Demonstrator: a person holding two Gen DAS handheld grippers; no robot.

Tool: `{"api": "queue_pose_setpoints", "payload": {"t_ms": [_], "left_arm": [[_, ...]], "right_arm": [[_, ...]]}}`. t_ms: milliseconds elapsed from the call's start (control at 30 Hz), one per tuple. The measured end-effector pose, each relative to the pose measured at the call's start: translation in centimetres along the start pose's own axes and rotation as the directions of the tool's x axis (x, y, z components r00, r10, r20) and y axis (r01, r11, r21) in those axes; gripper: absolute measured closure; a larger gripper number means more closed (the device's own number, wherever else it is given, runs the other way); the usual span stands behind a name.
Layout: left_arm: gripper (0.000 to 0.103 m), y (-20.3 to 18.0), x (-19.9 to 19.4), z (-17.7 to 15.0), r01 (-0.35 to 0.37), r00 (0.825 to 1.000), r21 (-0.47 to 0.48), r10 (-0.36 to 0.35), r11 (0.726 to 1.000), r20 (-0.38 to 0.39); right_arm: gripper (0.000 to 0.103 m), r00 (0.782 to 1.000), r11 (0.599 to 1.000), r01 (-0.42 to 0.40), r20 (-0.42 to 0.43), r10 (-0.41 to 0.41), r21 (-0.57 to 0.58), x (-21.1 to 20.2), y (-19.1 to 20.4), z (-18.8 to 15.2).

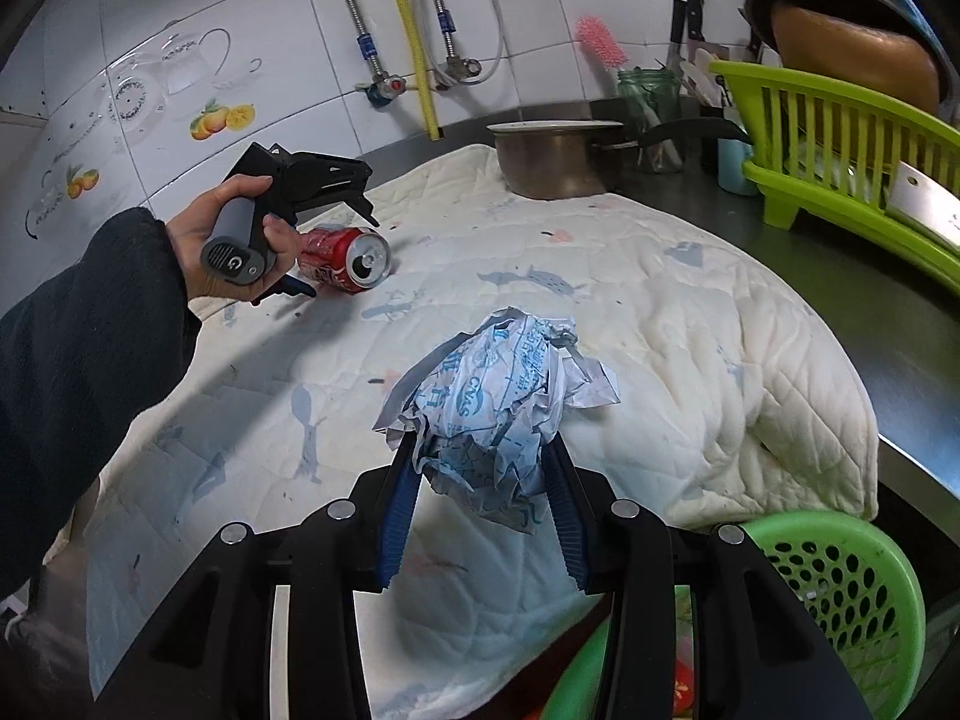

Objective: Collect trash
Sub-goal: 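Grasp the red Coca-Cola can with the left gripper while the right gripper carries the paper, then drop the crumpled paper into the green basket with the right gripper while the left gripper carries the can, then lower the red can into the green basket and open the left gripper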

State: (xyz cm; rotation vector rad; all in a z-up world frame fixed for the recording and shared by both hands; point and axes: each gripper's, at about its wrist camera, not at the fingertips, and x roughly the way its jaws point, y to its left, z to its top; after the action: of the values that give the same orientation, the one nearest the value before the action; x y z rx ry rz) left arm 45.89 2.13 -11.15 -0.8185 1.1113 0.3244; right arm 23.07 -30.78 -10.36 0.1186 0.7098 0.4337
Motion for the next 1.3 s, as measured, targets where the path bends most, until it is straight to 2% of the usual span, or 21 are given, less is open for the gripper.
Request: {"api": "queue_pose_setpoints", "payload": {"t_ms": [133, 267, 367, 533, 633, 767, 867, 933, 1000, 1133, 1200, 1267, 1300], "left_arm": [[0.014, 0.1, 0.3, -0.1, -0.015, 1.000, 0.001, 0.015, 1.000, -0.011], [0.022, 0.0, 0.0, -0.5, 0.012, 1.000, 0.008, -0.012, 1.000, -0.007], [0.024, -0.1, -0.8, -1.1, 0.000, 1.000, 0.053, -0.001, 0.999, 0.019], [0.026, 0.3, -2.4, -2.7, 0.024, 1.000, 0.133, -0.026, 0.991, 0.014], [0.026, 0.5, -3.6, -3.9, 0.044, 0.999, 0.186, -0.045, 0.982, 0.005], [0.026, 0.6, -6.0, -6.8, 0.094, 0.996, 0.284, -0.091, 0.954, -0.022], [0.026, 0.4, -7.7, -9.8, 0.130, 0.991, 0.370, -0.120, 0.920, -0.050], [0.027, 0.1, -8.8, -12.2, 0.158, 0.987, 0.434, -0.138, 0.887, -0.078], [0.027, -0.4, -9.4, -14.2, 0.182, 0.983, 0.477, -0.150, 0.860, -0.104], [0.027, -1.5, -10.3, -19.2, 0.236, 0.971, 0.570, -0.174, 0.787, -0.162], [0.028, -2.5, -10.4, -22.2, 0.263, 0.964, 0.620, -0.177, 0.739, -0.198], [0.028, -3.1, -10.4, -24.6, 0.285, 0.957, 0.646, -0.180, 0.708, -0.226], [0.028, -3.5, -10.4, -25.8, 0.295, 0.954, 0.661, -0.177, 0.691, -0.241]], "right_arm": [[0.063, 1.000, 1.000, 0.019, -0.012, -0.019, 0.001, -0.4, -0.4, -0.6], [0.063, 0.999, 0.999, 0.032, -0.014, -0.032, 0.014, -1.3, -0.7, -1.6], [0.063, 0.999, 0.998, 0.042, -0.008, -0.041, 0.038, -2.1, -0.9, -2.4], [0.063, 0.998, 0.993, 0.068, -0.004, -0.068, 0.092, -4.1, -1.9, -4.2], [0.063, 0.995, 0.986, 0.100, 0.002, -0.101, 0.131, -5.8, -2.8, -5.5], [0.063, 0.984, 0.963, 0.173, -0.007, -0.176, 0.207, -8.5, -5.0, -7.5], [0.062, 0.965, 0.934, 0.259, -0.025, -0.261, 0.247, -10.6, -6.9, -9.1], [0.062, 0.949, 0.914, 0.311, -0.041, -0.312, 0.260, -11.5, -7.9, -10.2], [0.062, 0.941, 0.899, 0.336, -0.069, -0.331, 0.282, -12.1, -9.1, -11.3], [0.059, 0.926, 0.878, 0.376, -0.102, -0.362, 0.297, -12.7, -10.4, -12.8], [0.057, 0.918, 0.868, 0.395, -0.109, -0.380, 0.301, -12.7, -10.9, -13.3], [0.055, 0.905, 0.855, 0.425, -0.124, -0.407, 0.298, -12.7, -11.3, -13.9], [0.054, 0.906, 0.853, 0.423, -0.127, -0.404, 0.304, -12.7, -11.5, -14.1]]}}
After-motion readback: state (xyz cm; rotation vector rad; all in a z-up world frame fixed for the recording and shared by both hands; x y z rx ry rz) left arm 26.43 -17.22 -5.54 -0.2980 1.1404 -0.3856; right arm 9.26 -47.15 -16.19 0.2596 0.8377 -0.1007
